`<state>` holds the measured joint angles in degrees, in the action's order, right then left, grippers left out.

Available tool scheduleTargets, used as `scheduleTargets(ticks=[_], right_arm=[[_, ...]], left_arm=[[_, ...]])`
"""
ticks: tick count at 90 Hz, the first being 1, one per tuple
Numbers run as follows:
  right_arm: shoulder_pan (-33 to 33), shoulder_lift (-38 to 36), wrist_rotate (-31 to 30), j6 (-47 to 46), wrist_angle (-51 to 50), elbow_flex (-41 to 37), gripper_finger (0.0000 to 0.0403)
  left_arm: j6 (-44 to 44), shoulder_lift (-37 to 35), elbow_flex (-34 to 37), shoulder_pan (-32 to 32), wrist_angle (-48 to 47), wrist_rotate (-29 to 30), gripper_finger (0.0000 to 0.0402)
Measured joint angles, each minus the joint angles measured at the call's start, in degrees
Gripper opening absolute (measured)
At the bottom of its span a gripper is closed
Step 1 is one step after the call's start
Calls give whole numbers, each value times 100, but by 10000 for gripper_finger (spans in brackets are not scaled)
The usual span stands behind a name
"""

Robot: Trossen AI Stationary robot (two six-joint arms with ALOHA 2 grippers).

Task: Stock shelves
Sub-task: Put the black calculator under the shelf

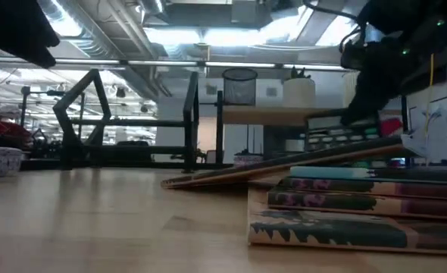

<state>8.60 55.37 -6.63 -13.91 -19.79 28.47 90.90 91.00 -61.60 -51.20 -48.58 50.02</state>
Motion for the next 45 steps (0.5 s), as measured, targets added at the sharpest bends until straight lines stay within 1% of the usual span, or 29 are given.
scheduleTargets(ticks=[12, 30, 45], right_arm=[[166, 350, -32, 343, 297, 2, 22], [159, 793, -223, 672, 653, 0, 55], [155, 944, -721, 841, 710, -14, 84]], left_arm=[[-1, 0, 0, 0, 17, 0, 138], [11, 0, 0, 0, 15, 1, 138], [14, 0, 0, 0, 16, 2, 138]])
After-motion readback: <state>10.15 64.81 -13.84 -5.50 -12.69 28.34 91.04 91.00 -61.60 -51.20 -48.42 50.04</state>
